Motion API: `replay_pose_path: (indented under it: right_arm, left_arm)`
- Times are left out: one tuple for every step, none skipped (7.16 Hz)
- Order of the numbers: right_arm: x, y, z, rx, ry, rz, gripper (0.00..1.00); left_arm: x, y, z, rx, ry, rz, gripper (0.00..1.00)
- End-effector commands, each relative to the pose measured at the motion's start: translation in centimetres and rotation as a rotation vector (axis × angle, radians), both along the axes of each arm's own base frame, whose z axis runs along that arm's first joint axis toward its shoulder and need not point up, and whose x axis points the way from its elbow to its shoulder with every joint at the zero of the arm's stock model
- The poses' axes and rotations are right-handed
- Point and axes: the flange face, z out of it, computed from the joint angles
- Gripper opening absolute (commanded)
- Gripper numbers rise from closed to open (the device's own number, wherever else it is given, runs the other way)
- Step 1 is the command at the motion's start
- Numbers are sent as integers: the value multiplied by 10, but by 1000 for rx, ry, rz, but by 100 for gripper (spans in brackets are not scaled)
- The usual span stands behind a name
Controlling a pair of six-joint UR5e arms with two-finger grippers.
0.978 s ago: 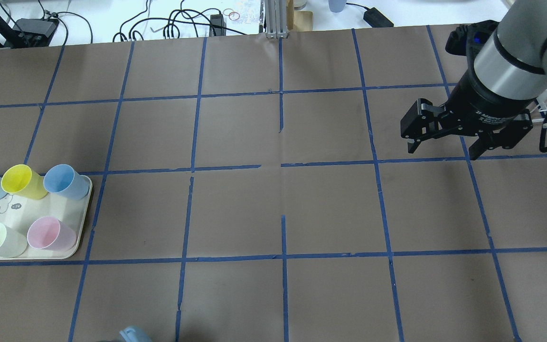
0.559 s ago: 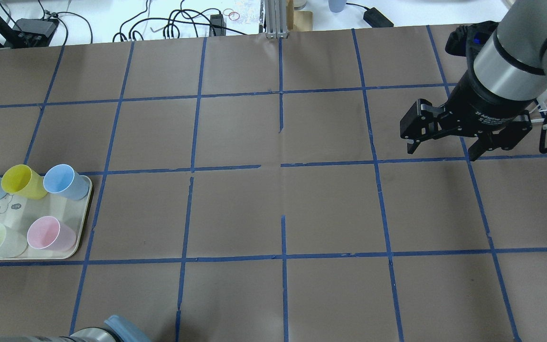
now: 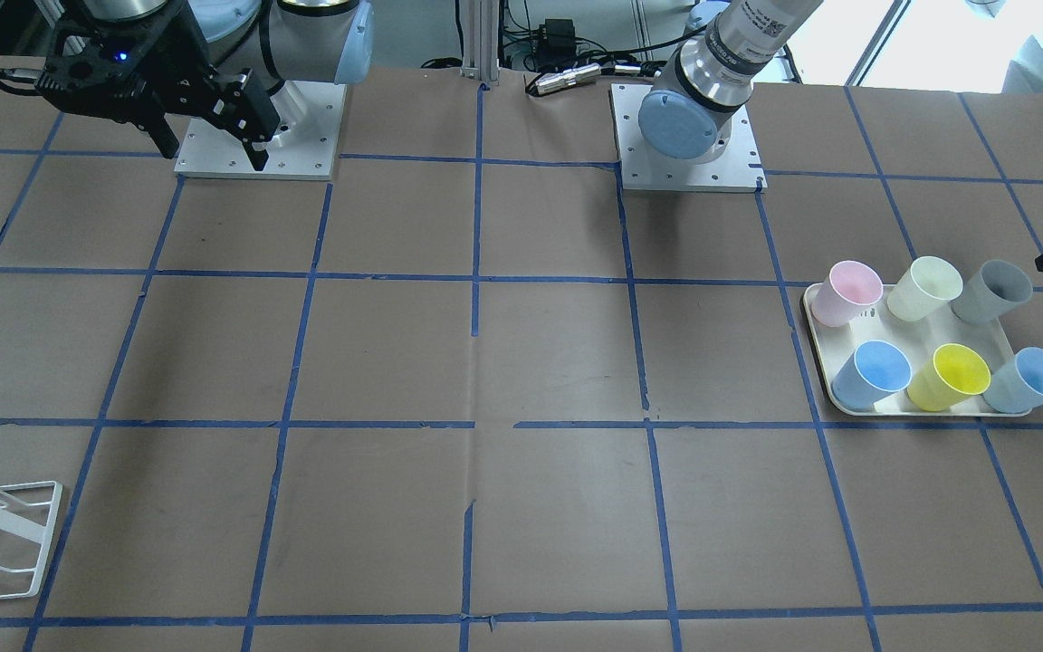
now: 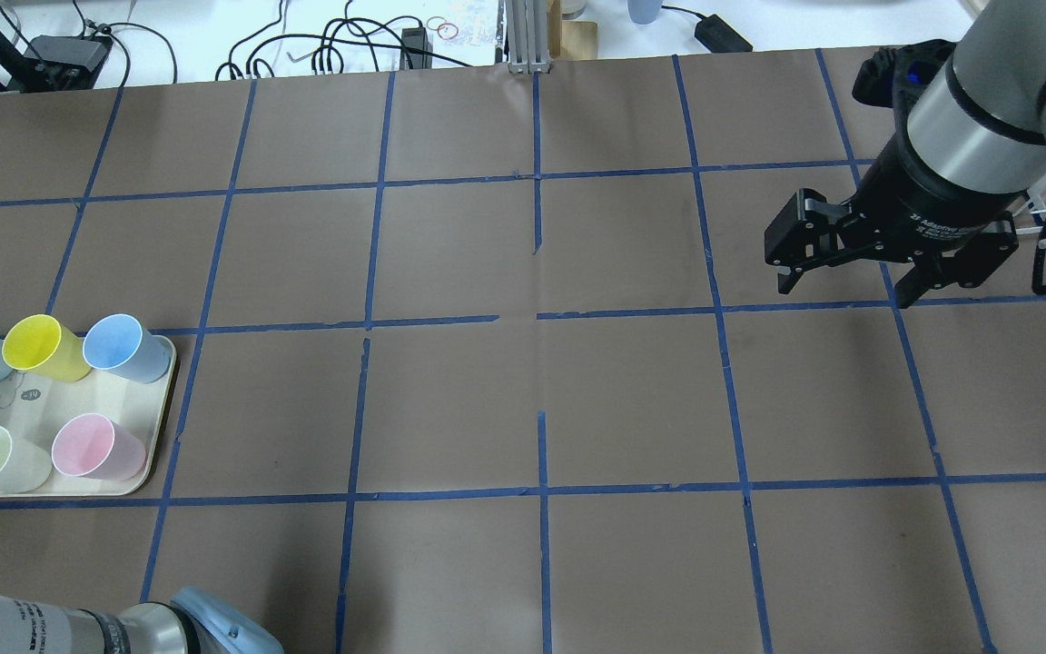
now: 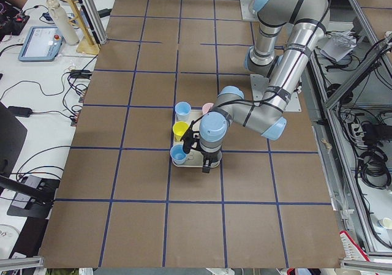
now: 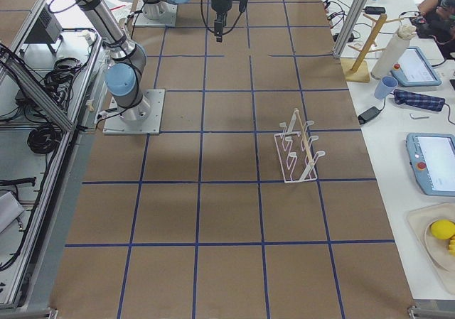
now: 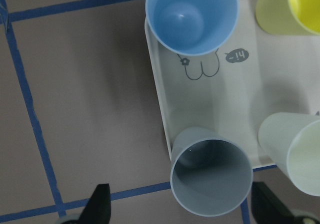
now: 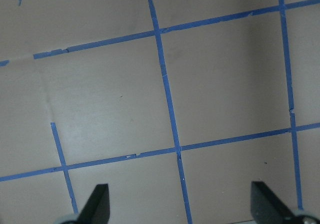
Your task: Transfer IKEA cup to right arm and place on rack
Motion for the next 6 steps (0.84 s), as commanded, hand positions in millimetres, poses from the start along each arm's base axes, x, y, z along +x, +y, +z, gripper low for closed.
replay_pose_path:
  right_arm:
    - [8, 5, 4, -16, -69, 7, 100]
    - [25, -1, 4, -25, -253, 17, 100]
    - [36, -5, 10, -58, -363, 19, 100]
    - [49, -6, 19, -70, -524, 23, 100]
    - [64, -6, 27, -70, -713, 21, 100]
    - [71, -7, 34, -78, -838, 22, 100]
  left_arm:
    - [5, 0, -28, -5, -7, -12, 100]
    - [3, 2, -43, -11, -16, -23, 100]
    - [5, 9, -52, -18, -38, -14, 100]
    - [10, 20, -59, -16, -29, 1, 100]
    - [8, 22, -52, -14, -29, 3, 100]
    - [7, 22, -61, -3, -12, -11, 100]
